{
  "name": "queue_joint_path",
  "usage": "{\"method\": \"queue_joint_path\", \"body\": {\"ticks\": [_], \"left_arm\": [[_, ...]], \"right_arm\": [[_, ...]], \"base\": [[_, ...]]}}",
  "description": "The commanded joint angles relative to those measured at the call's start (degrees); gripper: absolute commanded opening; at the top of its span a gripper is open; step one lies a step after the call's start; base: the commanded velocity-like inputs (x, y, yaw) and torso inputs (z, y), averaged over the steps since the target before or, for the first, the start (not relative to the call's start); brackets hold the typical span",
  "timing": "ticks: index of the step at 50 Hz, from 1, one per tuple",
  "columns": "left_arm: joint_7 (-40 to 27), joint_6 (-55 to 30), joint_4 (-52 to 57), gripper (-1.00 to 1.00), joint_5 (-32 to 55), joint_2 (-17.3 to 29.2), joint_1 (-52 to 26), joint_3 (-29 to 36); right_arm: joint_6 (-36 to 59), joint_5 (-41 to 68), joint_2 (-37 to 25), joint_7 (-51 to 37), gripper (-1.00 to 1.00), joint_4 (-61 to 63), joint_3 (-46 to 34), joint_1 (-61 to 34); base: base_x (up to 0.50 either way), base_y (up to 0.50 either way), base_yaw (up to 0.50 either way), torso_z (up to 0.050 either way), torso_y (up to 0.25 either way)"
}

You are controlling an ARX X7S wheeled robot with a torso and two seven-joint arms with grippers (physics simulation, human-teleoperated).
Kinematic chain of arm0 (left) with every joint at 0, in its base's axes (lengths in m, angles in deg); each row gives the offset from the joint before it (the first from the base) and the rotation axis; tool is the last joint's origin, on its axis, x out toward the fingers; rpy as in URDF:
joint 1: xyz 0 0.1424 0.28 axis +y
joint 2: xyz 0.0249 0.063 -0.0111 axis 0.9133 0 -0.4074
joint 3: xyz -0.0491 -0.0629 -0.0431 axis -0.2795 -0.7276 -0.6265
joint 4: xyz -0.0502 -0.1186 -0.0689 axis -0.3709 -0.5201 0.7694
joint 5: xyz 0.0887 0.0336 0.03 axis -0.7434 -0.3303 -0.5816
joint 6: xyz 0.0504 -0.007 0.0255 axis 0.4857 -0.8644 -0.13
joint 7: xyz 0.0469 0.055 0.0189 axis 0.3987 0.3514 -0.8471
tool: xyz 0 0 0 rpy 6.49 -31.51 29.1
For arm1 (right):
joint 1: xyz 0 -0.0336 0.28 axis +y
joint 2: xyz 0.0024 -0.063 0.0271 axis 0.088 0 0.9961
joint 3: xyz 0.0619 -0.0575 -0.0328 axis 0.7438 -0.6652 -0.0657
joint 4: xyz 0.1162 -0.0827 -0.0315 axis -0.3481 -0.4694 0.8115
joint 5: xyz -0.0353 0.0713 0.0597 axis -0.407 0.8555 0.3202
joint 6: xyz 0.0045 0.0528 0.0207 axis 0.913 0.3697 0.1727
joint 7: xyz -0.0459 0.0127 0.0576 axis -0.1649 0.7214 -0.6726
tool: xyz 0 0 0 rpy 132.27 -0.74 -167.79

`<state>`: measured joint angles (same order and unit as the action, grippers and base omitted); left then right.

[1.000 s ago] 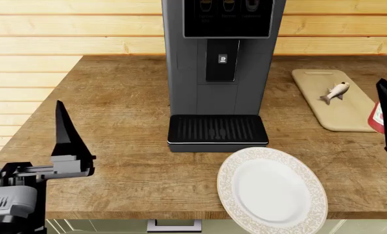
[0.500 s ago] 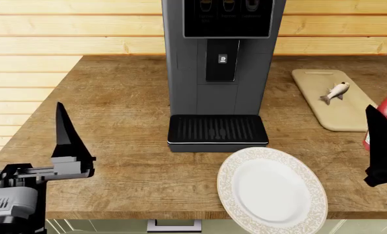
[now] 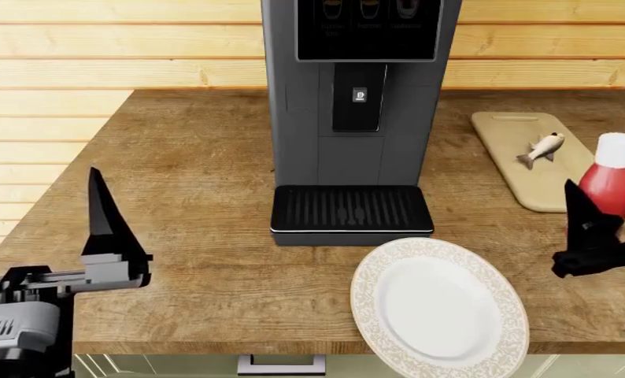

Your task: Pick the fish from the plate and place it on the cutting board. Then pick the condiment bottle from the cabinet and place it next to the cutting board.

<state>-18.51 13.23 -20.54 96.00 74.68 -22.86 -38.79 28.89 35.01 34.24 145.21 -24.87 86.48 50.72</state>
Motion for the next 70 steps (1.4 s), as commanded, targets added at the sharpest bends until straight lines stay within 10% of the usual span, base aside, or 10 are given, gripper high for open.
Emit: {"method": "queue_joint_path", "body": {"ticks": [1, 70], "left_arm": [[-0.2, 0.1, -0.2, 1.00, -0.1, 0.0, 0.2, 0.0], [-1.2, -0.1, 0.2, 1.00, -0.4, 0.7, 0.4, 0.1]], "right_arm": [[-5.9, 2.6, 0.7, -4.3, -1.00, -5.1, 2.2, 1.3], [-18.0, 10.4, -0.4, -19.8, -1.00, -26.0, 5.6, -0.3]], "base": [[0.00, 0.00, 0.00, 0.000, 0.000], [0.00, 0.00, 0.00, 0.000, 0.000]]}}
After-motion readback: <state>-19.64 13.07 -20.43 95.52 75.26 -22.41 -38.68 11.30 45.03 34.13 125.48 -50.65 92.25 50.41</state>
